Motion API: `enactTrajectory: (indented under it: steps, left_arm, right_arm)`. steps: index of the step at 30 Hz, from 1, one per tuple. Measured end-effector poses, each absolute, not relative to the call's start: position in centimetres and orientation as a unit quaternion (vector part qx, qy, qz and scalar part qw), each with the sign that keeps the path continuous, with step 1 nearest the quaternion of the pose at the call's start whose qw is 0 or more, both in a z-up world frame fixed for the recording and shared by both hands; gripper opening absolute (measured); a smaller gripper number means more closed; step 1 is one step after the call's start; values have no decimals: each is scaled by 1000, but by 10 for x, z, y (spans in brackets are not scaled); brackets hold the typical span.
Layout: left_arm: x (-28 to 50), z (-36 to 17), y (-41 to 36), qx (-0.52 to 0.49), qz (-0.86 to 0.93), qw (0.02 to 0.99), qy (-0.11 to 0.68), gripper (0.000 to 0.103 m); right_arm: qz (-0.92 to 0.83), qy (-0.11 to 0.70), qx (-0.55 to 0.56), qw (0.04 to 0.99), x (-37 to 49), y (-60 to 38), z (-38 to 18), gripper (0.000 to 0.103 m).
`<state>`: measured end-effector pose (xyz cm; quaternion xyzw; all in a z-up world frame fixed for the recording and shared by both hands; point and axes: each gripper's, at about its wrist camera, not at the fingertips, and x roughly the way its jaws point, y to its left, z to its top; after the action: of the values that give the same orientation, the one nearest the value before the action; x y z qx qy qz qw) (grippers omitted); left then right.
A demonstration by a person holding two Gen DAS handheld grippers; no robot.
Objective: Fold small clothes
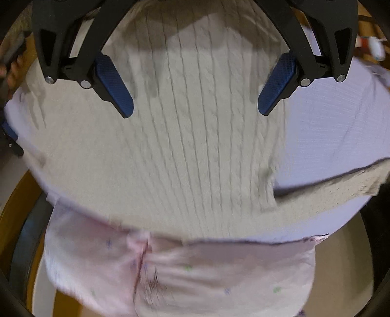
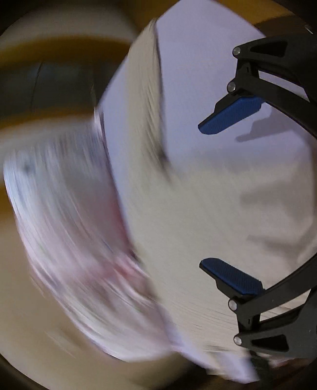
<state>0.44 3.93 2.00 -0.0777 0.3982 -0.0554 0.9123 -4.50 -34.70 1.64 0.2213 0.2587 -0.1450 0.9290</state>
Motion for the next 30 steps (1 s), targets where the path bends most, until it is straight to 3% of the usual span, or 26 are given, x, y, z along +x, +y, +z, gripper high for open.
enactTrajectory:
  steps: [2, 4, 7, 13, 15, 17, 21, 24, 30]
  left_arm:
    - [6, 25, 59, -128, -84, 918, 365, 102]
    - [9, 28, 70, -146, -96, 922, 345, 102]
    - [13, 32, 82, -141, -82, 931, 326, 102]
    - [26, 32, 110, -174, -67, 928, 323, 102]
    - [26, 30, 120, -176, -52, 929, 322, 102]
    - [26, 30, 127, -177, -39, 930, 319, 102]
    - [20, 29, 161, -209, -5, 930, 304, 102]
    - [11, 29, 192, -245, 18, 929, 276, 102]
    - [-2, 36, 251, -282, 72, 928, 234, 102]
  right_arm:
    - [-189, 242, 297, 904, -54, -409, 17, 65]
    - [-231, 231, 393, 859, -65, -478, 7, 50]
    - [-276, 220, 504, 788, -81, -553, -18, 43]
    - [-289, 193, 573, 743, -88, -590, -44, 34]
    - [-292, 188, 574, 742, -86, -594, -46, 28]
    - [-303, 185, 577, 736, -86, -599, -52, 9]
    - [-327, 191, 546, 748, -73, -601, -41, 7]
    - [-318, 175, 443, 819, -51, -561, 10, 6]
    - [-69, 151, 244, 955, 43, -360, 122, 6]
